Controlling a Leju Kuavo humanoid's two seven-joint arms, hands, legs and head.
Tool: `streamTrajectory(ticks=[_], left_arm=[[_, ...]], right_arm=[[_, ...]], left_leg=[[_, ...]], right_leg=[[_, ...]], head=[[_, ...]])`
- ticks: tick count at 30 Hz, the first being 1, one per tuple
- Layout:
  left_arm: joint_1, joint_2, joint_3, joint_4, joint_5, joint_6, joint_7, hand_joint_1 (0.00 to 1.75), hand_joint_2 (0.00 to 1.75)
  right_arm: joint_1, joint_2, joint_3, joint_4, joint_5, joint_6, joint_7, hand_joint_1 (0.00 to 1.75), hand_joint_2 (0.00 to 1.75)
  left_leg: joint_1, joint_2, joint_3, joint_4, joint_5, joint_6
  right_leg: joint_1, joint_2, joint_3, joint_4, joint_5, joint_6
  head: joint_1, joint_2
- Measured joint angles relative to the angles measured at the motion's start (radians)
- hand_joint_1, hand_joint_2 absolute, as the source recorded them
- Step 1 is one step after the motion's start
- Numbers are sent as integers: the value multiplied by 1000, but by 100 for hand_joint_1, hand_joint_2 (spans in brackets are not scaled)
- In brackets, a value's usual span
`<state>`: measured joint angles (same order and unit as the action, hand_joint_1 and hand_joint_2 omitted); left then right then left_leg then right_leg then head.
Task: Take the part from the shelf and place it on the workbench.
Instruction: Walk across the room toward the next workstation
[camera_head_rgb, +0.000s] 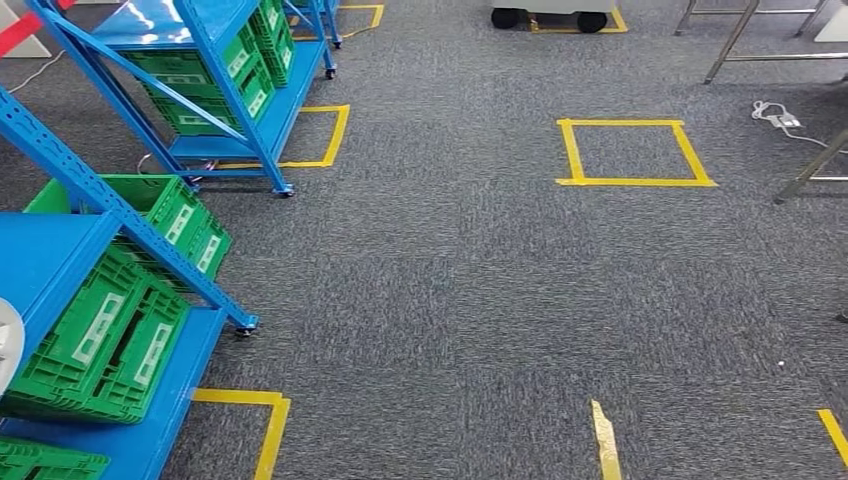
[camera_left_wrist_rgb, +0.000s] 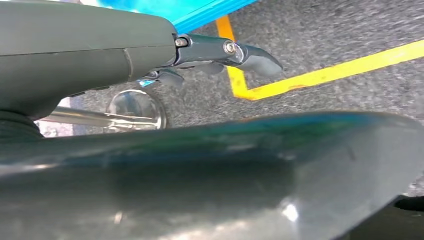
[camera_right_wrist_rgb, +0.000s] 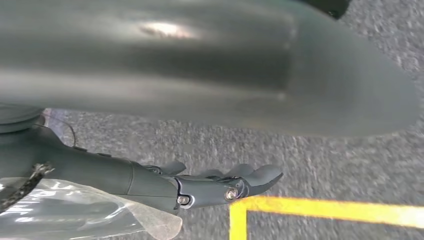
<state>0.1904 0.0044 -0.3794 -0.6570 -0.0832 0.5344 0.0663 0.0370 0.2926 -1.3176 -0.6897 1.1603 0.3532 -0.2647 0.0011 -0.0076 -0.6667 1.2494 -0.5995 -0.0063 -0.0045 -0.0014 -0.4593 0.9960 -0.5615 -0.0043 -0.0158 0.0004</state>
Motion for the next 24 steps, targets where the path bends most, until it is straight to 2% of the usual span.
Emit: streamTrajectory(ticks=[2,3,4,7,9,10,12,13,14,15,16,17,18,19,20,22,24], left_arm=[[0,1,-1,2,0,0,0,0,0],[1,2,-2,4,0,0,0,0,0],[0,3,-2,5,0,1,0,0,0],[1,4,-3,8,2,5,-1,0,0],[0,5,-4,8,2,10,-2,0,0],[-2,5,-4,8,2,13,-3,0,0],[-7,3,-5,8,1,16,-4,0,0],[-8,2,-5,8,0,17,-4,0,0],[-8,1,-6,9,0,17,-4,0,0],[-8,1,-6,9,0,18,-5,0,0],[-8,1,-8,9,0,18,-6,0,0],[-9,1,-10,10,0,19,-7,0,0],[-10,1,-11,10,1,20,-8,0,0],[-12,1,-12,10,3,21,-9,0,0],[-13,2,-13,11,4,22,-10,0,0],[-14,2,-15,12,7,24,-11,0,0],[-15,2,-19,12,9,25,-11,0,0]], right_arm=[[0,0,-1,0,0,0,-1,0,0],[-1,0,-1,1,1,0,-1,0,0],[-3,0,-2,2,1,0,-1,0,0],[-5,0,-2,3,2,0,-2,0,0],[-8,0,-2,3,2,0,-3,0,0],[-10,0,-2,3,2,-1,-4,0,0],[-11,0,-4,3,2,-1,-4,0,0],[-10,-1,-5,3,2,-1,-4,0,0],[-10,-1,-6,3,3,-2,-5,0,0],[-9,-1,-8,3,3,-2,-5,0,0],[-9,-2,-9,3,4,-3,-6,0,0],[-9,-2,-9,4,5,-4,-7,0,0],[-11,-2,-10,4,6,-5,-9,0,0],[-12,-2,-10,5,8,-6,-11,0,0],[-13,-2,-10,6,9,-6,-13,0,0],[-12,-2,-10,6,11,-8,-16,0,0],[-12,-3,-11,6,13,-10,-19,0,0]], left_leg=[[-13,2,19,-114,103,20],[-20,4,27,-162,141,29],[-26,6,29,-188,165,35],[-29,5,38,-216,168,42],[-23,4,56,-238,166,49],[-20,5,64,-244,163,51],[-19,5,75,-245,151,54],[-19,4,82,-245,145,54],[-19,4,90,-245,139,53],[-18,3,99,-245,133,51],[-16,2,109,-244,126,48],[-17,1,116,-244,119,43],[-18,-1,121,-241,113,38],[-19,-1,123,-238,108,36],[-21,-2,122,-236,106,38],[-22,-2,121,-234,105,48],[-21,-2,121,-236,106,51]], right_leg=[[2,-1,21,0,-20,2],[3,-1,26,1,-27,3],[3,-1,25,0,-34,7],[2,-5,31,-13,-47,21],[4,-4,22,19,-74,29],[3,-3,-5,70,-99,32],[1,-1,-94,209,-146,38],[0,0,-133,258,-150,41],[-1,0,-156,271,-131,44],[-2,-1,-159,244,-92,45],[-4,-1,-143,181,-39,47],[-5,0,-122,117,1,48],[-5,1,-100,62,29,46],[-6,2,-85,29,42,44],[-5,3,-79,20,40,41],[-4,4,-77,15,43,37],[-1,5,-76,15,41,34]], head=[[1,0],[1,0],[1,0],[-2,0],[-1,0],[-1,0],[0,0],[0,0],[0,0],[0,0],[0,0],[0,0],[0,0],[0,0],[-1,0],[-3,0],[-3,0]])
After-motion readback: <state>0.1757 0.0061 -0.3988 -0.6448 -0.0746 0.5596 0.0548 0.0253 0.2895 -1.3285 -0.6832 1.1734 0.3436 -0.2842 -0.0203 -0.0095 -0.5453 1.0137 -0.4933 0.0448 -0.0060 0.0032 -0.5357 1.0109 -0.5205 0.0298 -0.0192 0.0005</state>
